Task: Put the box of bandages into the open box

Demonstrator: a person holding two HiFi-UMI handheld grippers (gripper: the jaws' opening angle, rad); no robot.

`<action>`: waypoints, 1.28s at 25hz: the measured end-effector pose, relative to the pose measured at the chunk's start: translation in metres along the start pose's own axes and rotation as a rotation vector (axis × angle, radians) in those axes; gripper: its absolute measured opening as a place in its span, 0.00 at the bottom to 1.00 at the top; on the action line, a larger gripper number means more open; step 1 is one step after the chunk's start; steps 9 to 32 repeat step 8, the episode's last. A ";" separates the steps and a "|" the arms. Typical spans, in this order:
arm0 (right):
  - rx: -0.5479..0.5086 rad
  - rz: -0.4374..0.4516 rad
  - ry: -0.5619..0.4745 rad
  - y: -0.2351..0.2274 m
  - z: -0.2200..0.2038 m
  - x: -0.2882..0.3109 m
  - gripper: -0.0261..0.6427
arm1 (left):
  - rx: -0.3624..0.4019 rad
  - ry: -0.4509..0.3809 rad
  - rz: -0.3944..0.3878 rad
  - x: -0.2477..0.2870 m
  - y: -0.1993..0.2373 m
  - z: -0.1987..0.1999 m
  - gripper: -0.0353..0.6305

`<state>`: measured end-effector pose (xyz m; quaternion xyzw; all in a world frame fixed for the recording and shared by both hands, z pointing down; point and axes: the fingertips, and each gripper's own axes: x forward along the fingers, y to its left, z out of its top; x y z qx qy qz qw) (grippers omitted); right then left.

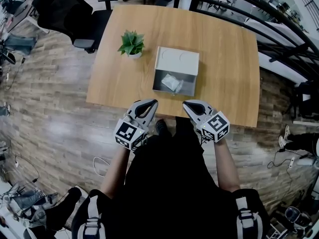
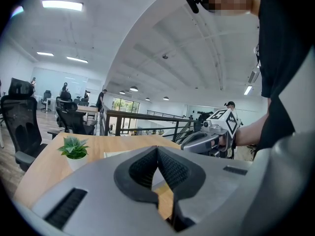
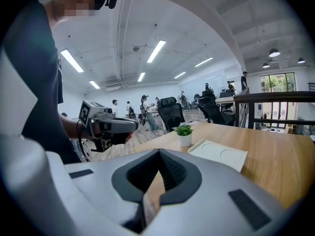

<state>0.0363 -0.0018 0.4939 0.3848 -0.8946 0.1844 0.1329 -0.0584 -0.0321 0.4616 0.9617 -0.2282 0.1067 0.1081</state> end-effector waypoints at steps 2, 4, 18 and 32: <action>-0.001 -0.001 -0.002 0.002 0.001 0.001 0.08 | -0.004 -0.001 0.002 -0.002 0.001 -0.001 0.09; 0.000 -0.002 -0.004 0.002 0.002 0.003 0.08 | -0.007 -0.002 0.002 -0.003 0.001 -0.002 0.09; -0.002 -0.001 -0.008 0.004 0.004 0.005 0.08 | -0.008 -0.003 0.003 -0.005 0.003 -0.003 0.09; -0.002 -0.001 -0.008 0.004 0.004 0.005 0.08 | -0.008 -0.003 0.003 -0.005 0.003 -0.003 0.09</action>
